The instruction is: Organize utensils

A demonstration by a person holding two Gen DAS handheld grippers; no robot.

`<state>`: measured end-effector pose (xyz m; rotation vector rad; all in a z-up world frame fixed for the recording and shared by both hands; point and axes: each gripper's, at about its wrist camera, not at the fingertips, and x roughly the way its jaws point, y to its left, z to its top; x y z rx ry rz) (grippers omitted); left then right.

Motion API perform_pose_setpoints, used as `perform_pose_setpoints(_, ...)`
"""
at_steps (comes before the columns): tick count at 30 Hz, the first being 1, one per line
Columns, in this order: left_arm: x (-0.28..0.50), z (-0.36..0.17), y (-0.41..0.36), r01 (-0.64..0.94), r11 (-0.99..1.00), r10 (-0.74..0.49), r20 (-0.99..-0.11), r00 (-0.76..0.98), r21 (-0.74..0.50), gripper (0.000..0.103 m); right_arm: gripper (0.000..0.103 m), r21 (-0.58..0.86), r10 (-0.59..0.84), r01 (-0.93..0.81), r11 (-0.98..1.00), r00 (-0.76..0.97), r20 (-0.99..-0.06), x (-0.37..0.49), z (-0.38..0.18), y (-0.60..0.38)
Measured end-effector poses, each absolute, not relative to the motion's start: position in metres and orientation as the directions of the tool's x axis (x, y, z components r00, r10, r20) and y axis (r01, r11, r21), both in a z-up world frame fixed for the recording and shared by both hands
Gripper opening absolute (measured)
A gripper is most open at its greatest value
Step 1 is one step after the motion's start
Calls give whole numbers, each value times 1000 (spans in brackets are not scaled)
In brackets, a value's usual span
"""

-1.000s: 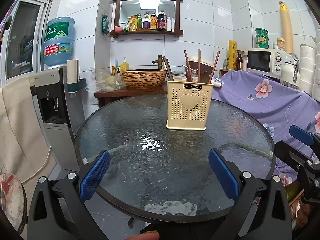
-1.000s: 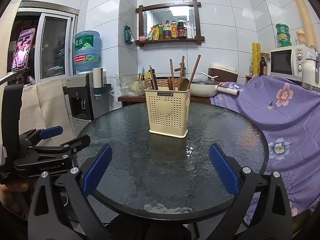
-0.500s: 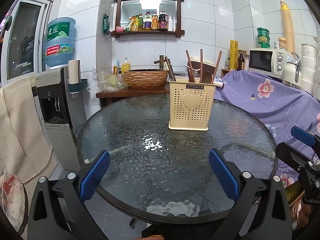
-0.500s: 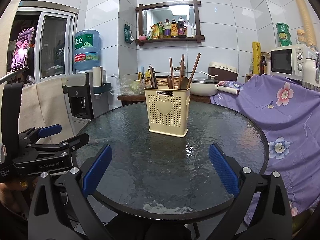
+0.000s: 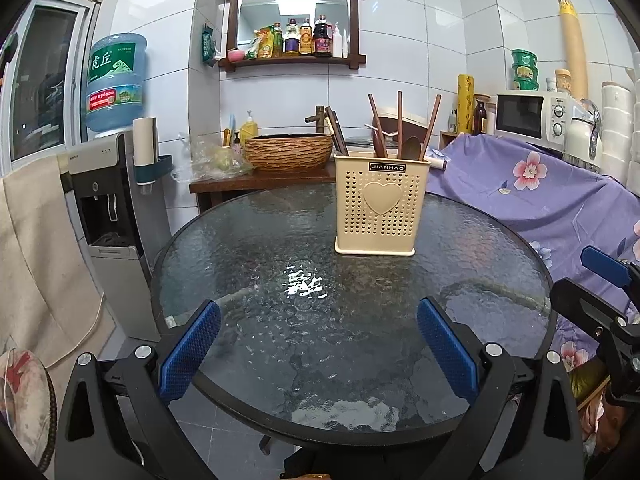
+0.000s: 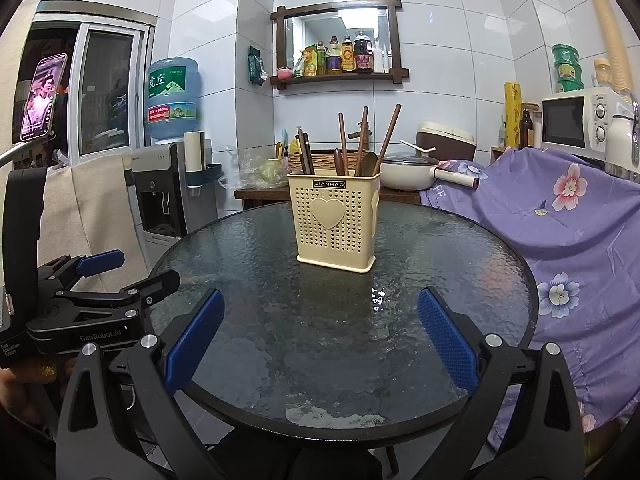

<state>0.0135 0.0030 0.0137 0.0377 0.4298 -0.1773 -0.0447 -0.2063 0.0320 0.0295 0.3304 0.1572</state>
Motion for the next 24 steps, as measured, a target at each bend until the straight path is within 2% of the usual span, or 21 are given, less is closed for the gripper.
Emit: perform_pose_setpoints(24, 17, 10, -2, 175, 985, -155, -442, 884, 4, 97, 96, 61, 163, -152, 987, 929, -331, -41, 29, -208)
